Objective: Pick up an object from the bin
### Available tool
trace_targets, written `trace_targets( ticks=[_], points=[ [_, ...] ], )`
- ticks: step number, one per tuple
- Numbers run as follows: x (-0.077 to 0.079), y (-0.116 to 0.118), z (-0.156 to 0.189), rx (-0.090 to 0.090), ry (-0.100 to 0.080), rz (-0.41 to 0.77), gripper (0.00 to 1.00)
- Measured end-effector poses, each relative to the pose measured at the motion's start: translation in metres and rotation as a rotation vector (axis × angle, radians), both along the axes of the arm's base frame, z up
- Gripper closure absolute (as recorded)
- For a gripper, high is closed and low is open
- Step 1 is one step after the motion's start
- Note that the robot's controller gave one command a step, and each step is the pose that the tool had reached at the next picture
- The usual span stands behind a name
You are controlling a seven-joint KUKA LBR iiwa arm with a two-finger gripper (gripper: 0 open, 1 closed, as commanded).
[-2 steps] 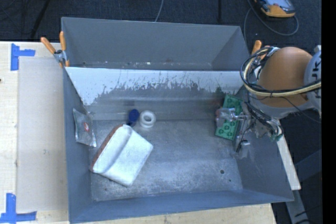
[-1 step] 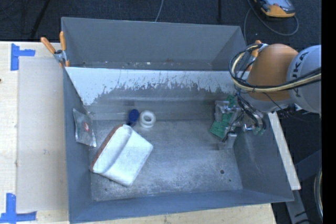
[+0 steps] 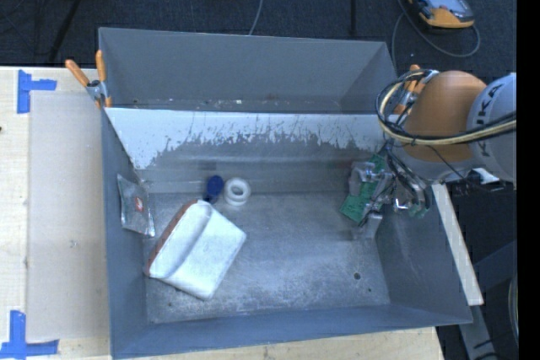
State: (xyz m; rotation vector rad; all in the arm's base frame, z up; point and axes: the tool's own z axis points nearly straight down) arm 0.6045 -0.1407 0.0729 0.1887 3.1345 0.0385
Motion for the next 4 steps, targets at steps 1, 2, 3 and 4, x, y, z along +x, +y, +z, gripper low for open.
trace_targets(
  ticks=[1,2,3,4],
  points=[
    [-0.001,0.0,0.0,0.0,0.001,-0.046,0.0],
    [-0.019,-0.012,0.0,-0.015,-0.003,0.198,0.0],
    [-0.015,-0.006,0.0,-0.019,-0.003,0.163,0.0],
    [-0.029,-0.015,-0.001,-0.025,-0.006,0.316,0.0]
  ],
)
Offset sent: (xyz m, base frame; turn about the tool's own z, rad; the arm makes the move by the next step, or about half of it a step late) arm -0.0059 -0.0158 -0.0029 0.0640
